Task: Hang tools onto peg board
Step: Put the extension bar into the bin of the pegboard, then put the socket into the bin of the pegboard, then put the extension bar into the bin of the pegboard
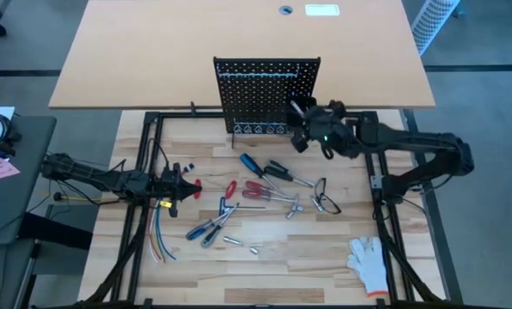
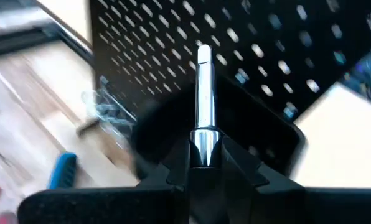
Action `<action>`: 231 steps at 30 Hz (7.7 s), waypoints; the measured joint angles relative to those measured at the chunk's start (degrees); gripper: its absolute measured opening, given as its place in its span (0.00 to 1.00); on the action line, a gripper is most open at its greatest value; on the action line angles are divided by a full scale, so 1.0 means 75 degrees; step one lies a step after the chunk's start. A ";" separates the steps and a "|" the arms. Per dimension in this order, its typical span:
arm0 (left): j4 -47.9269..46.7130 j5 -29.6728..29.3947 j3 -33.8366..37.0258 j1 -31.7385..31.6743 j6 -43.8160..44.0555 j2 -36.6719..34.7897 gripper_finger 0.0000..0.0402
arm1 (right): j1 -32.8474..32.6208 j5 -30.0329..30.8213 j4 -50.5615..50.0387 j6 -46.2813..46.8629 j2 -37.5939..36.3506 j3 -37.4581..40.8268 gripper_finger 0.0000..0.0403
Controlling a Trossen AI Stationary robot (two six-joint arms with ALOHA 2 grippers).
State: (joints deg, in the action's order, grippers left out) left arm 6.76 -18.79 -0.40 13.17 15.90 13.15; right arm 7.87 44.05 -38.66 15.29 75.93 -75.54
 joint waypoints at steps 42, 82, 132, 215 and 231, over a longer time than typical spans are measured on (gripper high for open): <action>0.0003 -0.0491 0.0000 0.0000 -0.0036 -0.0002 0.00 | 0.0857 -0.1897 -0.1040 -0.0086 0.0675 -0.1255 0.51; -0.0221 -0.1434 0.0000 -0.0003 -0.2725 -0.0003 0.00 | -0.4253 -0.2389 -0.0422 0.2736 0.0538 0.2531 0.44; -0.0221 -0.1429 0.0000 -0.0003 -0.2725 -0.0003 0.00 | -0.2650 -0.4662 0.5410 0.0860 0.1008 0.6448 0.44; -0.0221 -0.1431 0.0000 -0.0003 -0.2725 -0.0003 0.00 | 0.1190 -0.1873 -0.1850 -0.0508 0.1014 -0.1776 0.53; -0.0221 -0.1432 0.0000 -0.0003 -0.2725 -0.0003 0.00 | -0.3558 -0.0081 -0.1564 -0.0120 0.0034 -0.0184 0.46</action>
State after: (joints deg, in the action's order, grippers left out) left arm 5.10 -29.53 -0.40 13.15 -4.54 13.13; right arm -18.82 43.45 -50.39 14.39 76.19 -76.91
